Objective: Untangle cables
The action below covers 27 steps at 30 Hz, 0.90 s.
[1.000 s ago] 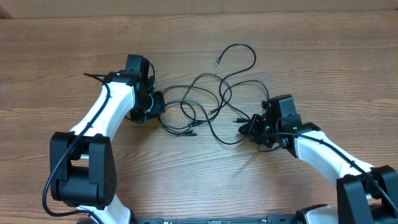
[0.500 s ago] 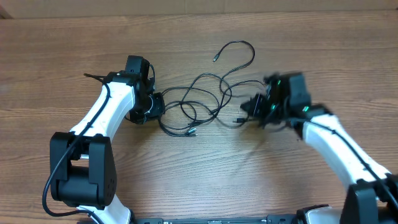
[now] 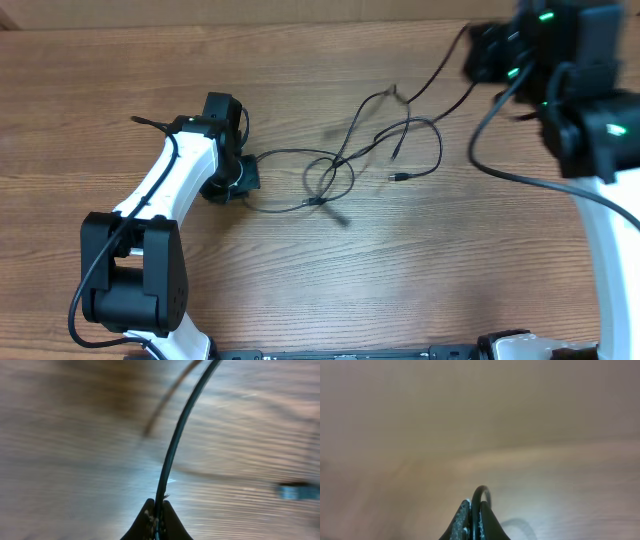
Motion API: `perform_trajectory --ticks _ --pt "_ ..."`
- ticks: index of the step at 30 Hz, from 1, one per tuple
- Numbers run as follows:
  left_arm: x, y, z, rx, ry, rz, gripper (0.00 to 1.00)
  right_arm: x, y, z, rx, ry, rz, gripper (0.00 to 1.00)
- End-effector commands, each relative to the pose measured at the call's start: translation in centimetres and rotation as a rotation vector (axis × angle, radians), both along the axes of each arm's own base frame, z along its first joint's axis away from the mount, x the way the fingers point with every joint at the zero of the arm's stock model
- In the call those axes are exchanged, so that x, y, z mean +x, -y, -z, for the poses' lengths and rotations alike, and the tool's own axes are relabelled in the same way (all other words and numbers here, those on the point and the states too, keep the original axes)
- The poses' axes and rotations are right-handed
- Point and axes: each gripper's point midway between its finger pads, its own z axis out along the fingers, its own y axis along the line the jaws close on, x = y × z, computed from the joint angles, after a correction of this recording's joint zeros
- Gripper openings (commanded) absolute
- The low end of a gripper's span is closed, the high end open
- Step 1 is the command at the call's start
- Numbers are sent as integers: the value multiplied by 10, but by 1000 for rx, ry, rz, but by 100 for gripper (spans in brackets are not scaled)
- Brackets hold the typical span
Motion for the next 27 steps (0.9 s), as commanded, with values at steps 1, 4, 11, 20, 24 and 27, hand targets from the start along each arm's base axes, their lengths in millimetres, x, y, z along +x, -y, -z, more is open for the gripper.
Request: perform_trajectory --ticks 1,4,11,20,24,27 --pt "1 -47 -9 222 29 -123 4 -15 76 -54 -125 139 318 4" --pt "0 -59 -10 242 26 -173 4 -22 118 -61 -171 146 453 4" --pt "-1 -81 -10 237 23 -294 4 -36 220 -37 -206 46 715 4" --pt "0 -72 -8 172 16 -297 4 -45 302 13 -112 -83 947 4" --pt "1 -58 -6 95 7 -288 4 -33 312 37 -100 -142 940 4" --pt "6 -33 -7 -32 15 -219 4 -16 305 56 -54 -181 862 4"
